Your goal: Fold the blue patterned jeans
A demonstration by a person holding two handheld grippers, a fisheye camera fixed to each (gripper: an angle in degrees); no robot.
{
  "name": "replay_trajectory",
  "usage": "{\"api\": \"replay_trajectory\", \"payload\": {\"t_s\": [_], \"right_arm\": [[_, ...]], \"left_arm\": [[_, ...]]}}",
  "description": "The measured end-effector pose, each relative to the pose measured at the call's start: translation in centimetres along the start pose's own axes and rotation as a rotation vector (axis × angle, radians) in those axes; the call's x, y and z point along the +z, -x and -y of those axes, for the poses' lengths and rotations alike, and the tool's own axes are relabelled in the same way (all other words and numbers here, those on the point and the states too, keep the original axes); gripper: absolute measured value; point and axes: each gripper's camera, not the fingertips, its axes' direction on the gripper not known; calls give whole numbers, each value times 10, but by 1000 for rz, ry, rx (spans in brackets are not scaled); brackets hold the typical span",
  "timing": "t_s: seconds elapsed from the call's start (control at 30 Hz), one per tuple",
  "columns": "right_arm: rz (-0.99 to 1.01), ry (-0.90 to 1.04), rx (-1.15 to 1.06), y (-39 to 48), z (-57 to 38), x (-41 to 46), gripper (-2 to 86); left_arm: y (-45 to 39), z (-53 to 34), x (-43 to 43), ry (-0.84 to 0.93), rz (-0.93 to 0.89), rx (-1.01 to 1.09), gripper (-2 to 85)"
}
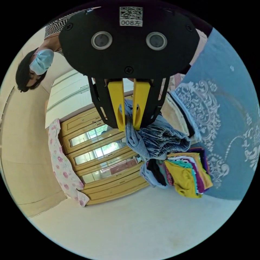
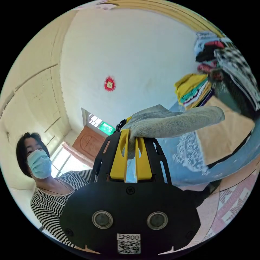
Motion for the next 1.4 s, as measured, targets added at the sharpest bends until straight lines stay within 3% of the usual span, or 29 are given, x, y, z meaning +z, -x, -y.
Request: {"api": "replay_trajectory", "payload": {"t_s": [0.17, 0.33, 0.43, 0.73, 0.87, 1.03, 1.2, 1.4], "right_arm": [[-147, -55, -3, -29, 26, -55, -1], [-334, 36, 243, -130, 5, -60, -1], [-288, 95, 384, -173, -19, -56, 0], [-261, 44, 307, -163, 2, -106, 2], [-214, 29, 376, -176, -7, -118, 6], [-187, -4, 395, -172, -6, -142, 19], [-169, -84, 429, -161, -17, -178, 32], [-302, -120, 325, -124, 3, -209, 18]], "left_arm": [[31, 89, 107, 135, 41, -13, 50], [112, 127, 192, 338, 321, -209, 52], [118, 147, 208, 269, 191, -209, 52], [56, 238, 293, 397, 323, 86, 55], [70, 250, 298, 347, 249, -61, 63], [44, 263, 297, 241, 256, -40, 66], [-8, 265, 296, 71, 409, 62, 39], [-66, 280, 363, 137, 479, 287, 7]]}}
